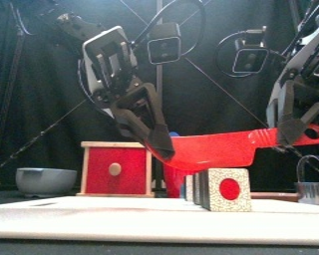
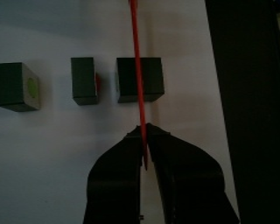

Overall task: Place sushi on board then cut the sushi with the knife then place the pieces on the plate
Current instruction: Cut the sushi into 4 pieces

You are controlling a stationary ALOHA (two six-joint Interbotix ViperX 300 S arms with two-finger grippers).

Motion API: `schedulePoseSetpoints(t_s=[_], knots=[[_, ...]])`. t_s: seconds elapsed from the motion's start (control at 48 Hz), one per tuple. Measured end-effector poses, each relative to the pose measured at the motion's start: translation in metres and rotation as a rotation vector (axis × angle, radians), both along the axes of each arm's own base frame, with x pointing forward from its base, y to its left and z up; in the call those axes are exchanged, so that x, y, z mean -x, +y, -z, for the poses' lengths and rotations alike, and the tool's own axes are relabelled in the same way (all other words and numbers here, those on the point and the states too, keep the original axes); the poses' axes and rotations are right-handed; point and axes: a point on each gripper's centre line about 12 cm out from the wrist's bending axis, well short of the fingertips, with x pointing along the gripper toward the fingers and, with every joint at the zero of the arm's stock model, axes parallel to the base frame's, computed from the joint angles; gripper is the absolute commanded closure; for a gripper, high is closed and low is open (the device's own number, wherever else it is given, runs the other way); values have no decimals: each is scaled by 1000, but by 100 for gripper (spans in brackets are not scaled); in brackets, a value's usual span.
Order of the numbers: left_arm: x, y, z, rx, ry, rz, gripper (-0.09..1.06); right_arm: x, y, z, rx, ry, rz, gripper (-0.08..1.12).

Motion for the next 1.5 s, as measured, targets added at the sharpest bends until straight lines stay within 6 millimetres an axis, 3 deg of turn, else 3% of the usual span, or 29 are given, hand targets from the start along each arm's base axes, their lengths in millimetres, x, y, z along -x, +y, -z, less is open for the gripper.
schedulePoseSetpoints(t_s=[1.021, 1.5], knots=[[0, -1, 0, 3, 1, -2, 47, 0, 1, 3, -4, 12, 5, 67], [-1, -1, 13, 11, 32, -15, 47, -3, 3, 18, -3, 65, 9, 67]])
